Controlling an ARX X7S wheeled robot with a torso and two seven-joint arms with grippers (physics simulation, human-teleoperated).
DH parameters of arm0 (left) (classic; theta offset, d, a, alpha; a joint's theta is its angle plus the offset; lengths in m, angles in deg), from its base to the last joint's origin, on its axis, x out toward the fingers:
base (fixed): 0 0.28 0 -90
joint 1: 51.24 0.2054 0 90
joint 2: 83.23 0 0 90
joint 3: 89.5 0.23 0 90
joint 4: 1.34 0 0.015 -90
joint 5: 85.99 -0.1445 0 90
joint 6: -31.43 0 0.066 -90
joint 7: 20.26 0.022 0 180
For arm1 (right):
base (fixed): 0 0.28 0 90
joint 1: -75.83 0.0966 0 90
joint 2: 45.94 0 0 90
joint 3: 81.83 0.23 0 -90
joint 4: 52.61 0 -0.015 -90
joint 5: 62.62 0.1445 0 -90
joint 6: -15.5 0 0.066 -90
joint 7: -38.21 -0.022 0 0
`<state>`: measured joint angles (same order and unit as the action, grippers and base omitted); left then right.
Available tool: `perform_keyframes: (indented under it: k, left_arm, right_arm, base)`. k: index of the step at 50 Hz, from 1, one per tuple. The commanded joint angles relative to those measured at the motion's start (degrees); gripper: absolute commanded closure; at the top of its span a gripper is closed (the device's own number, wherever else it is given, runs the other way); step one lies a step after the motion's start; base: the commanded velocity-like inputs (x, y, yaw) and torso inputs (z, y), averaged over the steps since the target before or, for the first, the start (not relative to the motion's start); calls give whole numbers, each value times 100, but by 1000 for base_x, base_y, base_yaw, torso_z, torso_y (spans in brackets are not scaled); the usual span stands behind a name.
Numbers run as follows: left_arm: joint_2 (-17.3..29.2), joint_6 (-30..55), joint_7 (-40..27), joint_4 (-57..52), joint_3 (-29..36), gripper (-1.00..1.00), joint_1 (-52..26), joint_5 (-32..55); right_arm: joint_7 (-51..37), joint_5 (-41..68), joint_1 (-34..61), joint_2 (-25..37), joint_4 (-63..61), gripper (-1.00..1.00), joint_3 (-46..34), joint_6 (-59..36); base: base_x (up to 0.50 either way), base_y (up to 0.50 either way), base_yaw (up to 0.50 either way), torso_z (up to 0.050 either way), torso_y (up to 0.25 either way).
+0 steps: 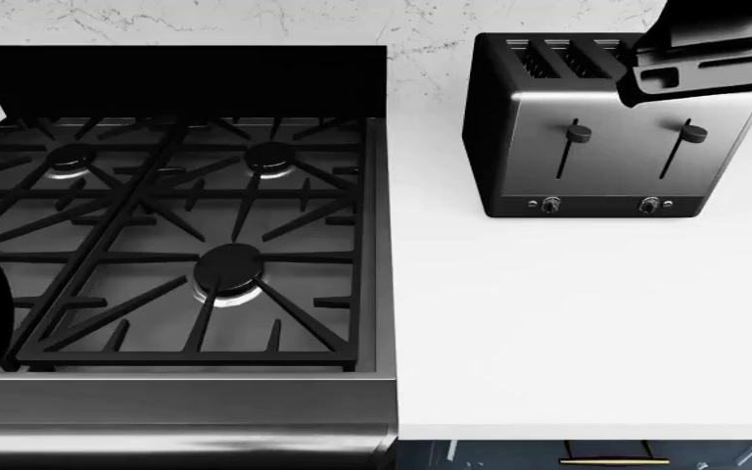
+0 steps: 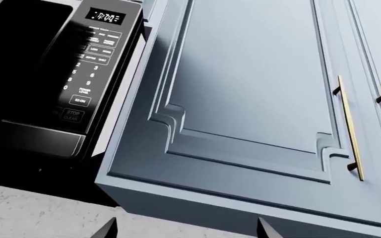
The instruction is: Open the microwave door
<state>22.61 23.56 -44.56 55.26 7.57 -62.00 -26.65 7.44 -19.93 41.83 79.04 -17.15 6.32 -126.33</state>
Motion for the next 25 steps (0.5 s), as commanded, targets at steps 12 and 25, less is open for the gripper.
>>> perform_keyframes:
  k: [12,25]
  left_arm:
    - [-88,-988,776,1298,1166,-100,-29,-773]
    - [-236,-1560,1257,2514,1636,-100,-409,-1289]
  right_arm:
    - [-74,80,-9,59,4,-100,-23,27]
    - [-100,59,-133,91,11,-100,-8,144]
  base:
    - [0,0,0,0,0]
    - [0,0,0,0,0]
